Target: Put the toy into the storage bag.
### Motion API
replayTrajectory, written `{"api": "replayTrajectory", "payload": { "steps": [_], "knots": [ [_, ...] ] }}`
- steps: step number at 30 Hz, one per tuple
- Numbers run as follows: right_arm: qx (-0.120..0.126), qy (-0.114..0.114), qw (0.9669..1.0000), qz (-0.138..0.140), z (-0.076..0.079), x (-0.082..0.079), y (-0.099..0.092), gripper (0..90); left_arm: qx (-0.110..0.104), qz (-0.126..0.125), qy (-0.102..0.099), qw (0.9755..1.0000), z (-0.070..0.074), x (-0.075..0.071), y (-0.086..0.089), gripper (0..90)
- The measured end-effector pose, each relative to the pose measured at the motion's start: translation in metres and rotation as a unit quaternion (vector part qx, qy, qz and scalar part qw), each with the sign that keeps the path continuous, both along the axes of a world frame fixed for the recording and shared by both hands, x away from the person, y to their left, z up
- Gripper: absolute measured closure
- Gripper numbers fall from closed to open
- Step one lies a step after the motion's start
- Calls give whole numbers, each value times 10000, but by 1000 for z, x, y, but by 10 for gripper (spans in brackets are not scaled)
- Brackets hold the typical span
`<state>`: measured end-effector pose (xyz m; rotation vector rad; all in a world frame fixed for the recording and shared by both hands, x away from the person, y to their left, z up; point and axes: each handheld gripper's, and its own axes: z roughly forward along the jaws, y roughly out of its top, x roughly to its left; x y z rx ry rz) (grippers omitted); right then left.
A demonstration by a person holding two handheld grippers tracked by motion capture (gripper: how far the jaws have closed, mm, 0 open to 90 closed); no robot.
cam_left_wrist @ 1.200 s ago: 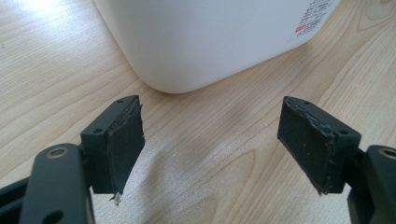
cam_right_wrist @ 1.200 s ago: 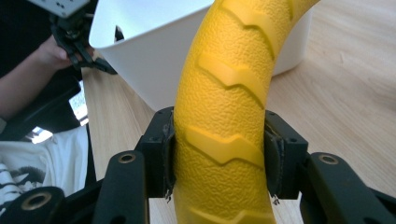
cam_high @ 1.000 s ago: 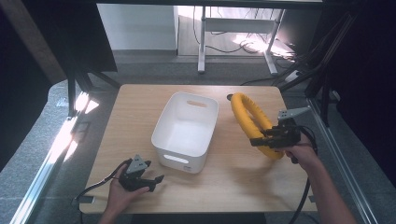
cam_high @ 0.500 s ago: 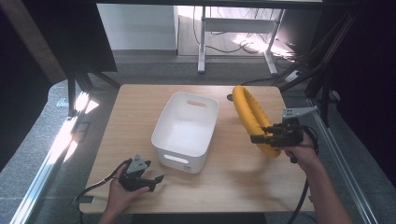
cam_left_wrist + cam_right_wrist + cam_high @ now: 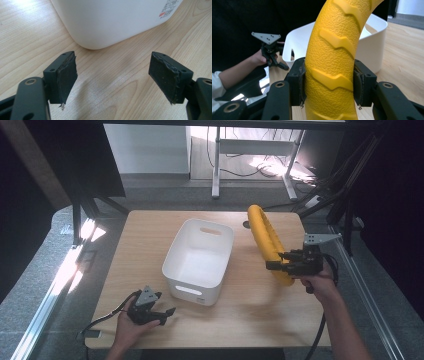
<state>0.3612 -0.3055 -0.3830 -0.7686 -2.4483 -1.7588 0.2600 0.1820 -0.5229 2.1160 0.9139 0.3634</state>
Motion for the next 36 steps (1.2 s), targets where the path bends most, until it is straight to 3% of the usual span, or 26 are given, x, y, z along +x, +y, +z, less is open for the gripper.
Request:
{"api": "replayTrajectory", "payload": {
  "steps": [28, 36],
  "knots": [
    [626, -232, 9977, -89, 12, -5, 14, 516, 3, 4, -8, 10000, -1, 0, -1, 225],
    [707, -344, 9968, -170, 15, -6, 22, 516, -5, 10, -7, 10000, -1, 0, -1, 225]
  ]
}}
